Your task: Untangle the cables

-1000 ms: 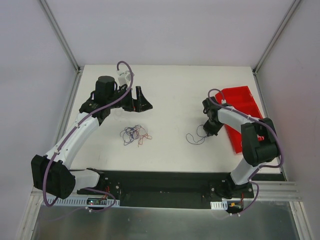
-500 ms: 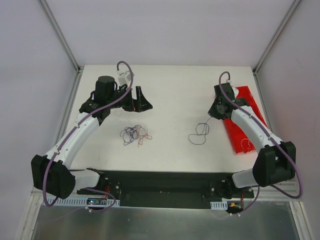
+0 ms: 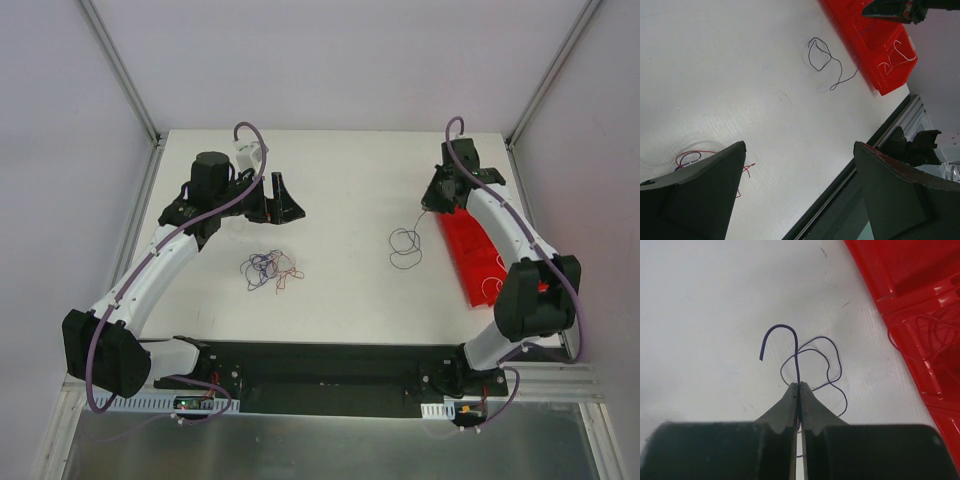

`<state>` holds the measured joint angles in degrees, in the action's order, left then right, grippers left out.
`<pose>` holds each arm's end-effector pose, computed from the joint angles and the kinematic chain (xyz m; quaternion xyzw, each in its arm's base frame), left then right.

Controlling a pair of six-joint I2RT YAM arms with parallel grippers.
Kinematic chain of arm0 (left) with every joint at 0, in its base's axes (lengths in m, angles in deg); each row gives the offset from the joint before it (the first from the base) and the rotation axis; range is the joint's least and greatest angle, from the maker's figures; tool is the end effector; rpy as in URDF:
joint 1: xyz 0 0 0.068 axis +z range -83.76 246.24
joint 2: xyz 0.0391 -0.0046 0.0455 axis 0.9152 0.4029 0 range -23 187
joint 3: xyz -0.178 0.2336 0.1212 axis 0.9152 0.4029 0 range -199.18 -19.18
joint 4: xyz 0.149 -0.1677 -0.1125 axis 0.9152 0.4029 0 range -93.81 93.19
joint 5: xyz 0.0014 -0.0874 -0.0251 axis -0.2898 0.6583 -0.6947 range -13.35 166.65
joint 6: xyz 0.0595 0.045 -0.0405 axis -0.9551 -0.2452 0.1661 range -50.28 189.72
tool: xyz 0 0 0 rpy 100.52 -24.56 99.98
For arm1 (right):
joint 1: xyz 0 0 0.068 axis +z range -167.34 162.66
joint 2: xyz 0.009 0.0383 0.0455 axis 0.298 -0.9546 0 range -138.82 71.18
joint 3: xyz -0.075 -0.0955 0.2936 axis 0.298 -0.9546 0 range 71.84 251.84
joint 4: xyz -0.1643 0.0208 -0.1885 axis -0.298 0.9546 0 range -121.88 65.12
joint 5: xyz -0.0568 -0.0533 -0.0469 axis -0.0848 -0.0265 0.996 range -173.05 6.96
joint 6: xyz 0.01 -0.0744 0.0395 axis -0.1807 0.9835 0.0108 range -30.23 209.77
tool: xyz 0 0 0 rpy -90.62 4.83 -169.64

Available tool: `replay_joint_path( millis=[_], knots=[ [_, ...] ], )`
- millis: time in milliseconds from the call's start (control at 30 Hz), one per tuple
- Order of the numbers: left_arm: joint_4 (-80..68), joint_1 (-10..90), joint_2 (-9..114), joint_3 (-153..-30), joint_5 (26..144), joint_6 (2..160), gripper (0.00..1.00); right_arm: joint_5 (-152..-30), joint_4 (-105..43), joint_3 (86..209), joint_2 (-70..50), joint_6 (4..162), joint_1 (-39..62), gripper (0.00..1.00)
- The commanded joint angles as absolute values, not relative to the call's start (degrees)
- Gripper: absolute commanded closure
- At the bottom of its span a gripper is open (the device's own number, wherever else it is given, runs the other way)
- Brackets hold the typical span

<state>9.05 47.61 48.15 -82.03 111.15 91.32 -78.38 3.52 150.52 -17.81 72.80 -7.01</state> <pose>0.2576 -0.1314 0.3837 0.1471 0.7919 -0.4153 0.4228 0.3541 0.0583 0.3347 0.0689 0.9230 0.0522 0.3749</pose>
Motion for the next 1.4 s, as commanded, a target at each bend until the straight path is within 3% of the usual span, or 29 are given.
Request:
replay_joint_path(
  millis=[0, 200, 333, 433, 500, 600, 700, 833, 1000, 1133, 1300, 1367],
  knots=[
    [8.1, 48.2, 48.4, -81.8, 113.1, 91.1, 0.12, -82.4, 1.7, 148.3, -23.6, 77.3, -7.1, 0.93],
    [8.1, 48.2, 49.2, -81.7, 112.9, 90.9, 0.12, -87.8, 4.6, 152.3, -32.6, 83.2, -6.7, 0.64],
    [8.1, 48.2, 49.4, -81.8, 112.9, 90.9, 0.12, -88.4, 4.2, 148.1, -29.9, 84.8, -6.6, 0.36],
    [8.1, 48.3, 49.6, -81.8, 113.3, 91.2, 0.12, -89.1, 4.2, 145.6, -28.8, 84.6, -6.7, 0.2],
    [8.1, 48.3, 49.8, -81.8, 113.4, 91.2, 0.12, -87.6, 4.5, 145.1, -29.1, 83.7, -6.7, 0.14],
    [8.1, 48.3, 49.9, -81.8, 113.7, 91.2, 0.12, -86.9, 3.4, 145.1, -31.0, 82.6, -6.3, 0.14],
    [8.1, 48.3, 49.9, -81.6, 113.0, 91.0, 0.12, -84.6, 4.6, 147.2, -34.5, 82.1, -5.6, 0.19],
    [8.0, 48.3, 50.1, -81.6, 112.8, 90.8, 0.12, -83.7, 4.9, 148.0, -37.4, 82.0, -5.4, 0.35],
    [8.0, 48.3, 50.2, -81.7, 113.0, 90.9, 0.12, -77.0, 7.1, 149.6, -39.7, 82.2, -3.7, 0.39],
    [8.1, 48.4, 50.1, -81.8, 113.0, 90.9, 0.12, -75.8, 7.7, 150.9, -41.5, 82.0, -3.3, 0.58],
    [8.1, 48.5, 49.9, -81.7, 112.8, 90.8, 0.12, -74.3, 5.6, 149.4, -39.2, 82.6, -2.7, 0.94],
    [8.1, 48.5, 50.0, -81.7, 112.9, 90.9, 0.12, -74.0, 4.5, 148.8, -36.8, 83.6, -2.6, 1.0]
  ],
)
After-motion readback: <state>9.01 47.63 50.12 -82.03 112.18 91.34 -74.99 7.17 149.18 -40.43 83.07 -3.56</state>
